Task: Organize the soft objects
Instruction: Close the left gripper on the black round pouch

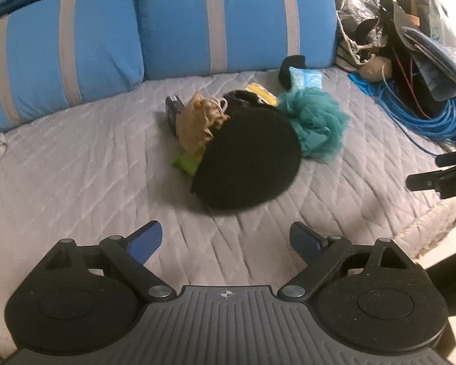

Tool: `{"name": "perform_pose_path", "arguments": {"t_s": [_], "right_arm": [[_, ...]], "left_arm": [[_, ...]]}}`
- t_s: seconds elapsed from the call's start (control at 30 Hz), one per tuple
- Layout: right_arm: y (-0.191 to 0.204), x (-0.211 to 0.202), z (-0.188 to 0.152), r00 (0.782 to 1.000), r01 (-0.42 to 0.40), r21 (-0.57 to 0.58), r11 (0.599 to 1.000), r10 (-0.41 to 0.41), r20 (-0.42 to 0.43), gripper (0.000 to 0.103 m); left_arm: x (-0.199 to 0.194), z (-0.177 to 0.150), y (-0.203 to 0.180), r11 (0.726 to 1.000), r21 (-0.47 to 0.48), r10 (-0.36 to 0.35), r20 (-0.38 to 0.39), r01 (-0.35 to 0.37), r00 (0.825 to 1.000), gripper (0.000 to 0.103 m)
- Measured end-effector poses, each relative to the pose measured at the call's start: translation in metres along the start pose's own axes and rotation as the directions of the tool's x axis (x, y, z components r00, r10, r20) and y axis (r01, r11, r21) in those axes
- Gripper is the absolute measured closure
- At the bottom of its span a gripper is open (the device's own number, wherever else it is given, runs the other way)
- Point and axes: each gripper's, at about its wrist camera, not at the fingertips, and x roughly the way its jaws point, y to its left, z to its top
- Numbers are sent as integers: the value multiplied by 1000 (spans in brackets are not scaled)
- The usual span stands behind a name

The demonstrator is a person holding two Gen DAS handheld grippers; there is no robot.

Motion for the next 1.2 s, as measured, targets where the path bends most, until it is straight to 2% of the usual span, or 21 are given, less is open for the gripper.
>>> {"name": "perform_pose_path", "arguments": {"t_s": [0.13, 0.3, 0.43, 0.53, 0.87, 0.9, 0.97, 1.07, 1.13, 1.2], "right_arm": [[-7, 10, 9, 1000, -22, -21, 1000, 23, 22, 0], [-12, 15, 17, 998, 13, -43, 999, -10, 61, 0], [-15, 16, 22, 999, 3, -43, 999, -1, 47, 0], [-16, 16, 24, 999, 14, -34, 999, -12, 49, 0], [-12, 14, 27, 998, 23, -61, 998, -19, 64, 0], [-12, 14, 28, 998, 21, -58, 998, -18, 61, 0], [-12, 15, 29, 998, 13, -52, 999, -10, 57, 0], [-12, 15, 31, 999, 4, -46, 999, -1, 54, 0], [-11, 14, 30, 999, -3, -48, 999, 6, 54, 0], [-11, 13, 30, 998, -9, -51, 999, 11, 55, 0]], "left_arm": [[11, 10, 9, 1000, 9, -8, 18, 8, 1000, 10], [22, 27, 13, 997, 73, 3, 51, -6, 999, 12], [28, 39, 14, 995, 102, -29, 82, 21, 996, 13], [35, 46, 14, 992, 111, -72, 72, 63, 995, 13], [62, 62, 11, 985, 116, -131, 8, 129, 991, 22], [65, 62, 10, 984, 119, -134, 2, 132, 991, 26], [71, 63, 9, 981, 119, -149, -23, 151, 989, 48], [73, 61, 7, 975, 114, -187, -46, 191, 981, 67], [65, 58, 0, 966, 169, -193, -29, 195, 981, 79], [55, 55, -7, 957, 213, -199, -2, 195, 980, 85]]}}
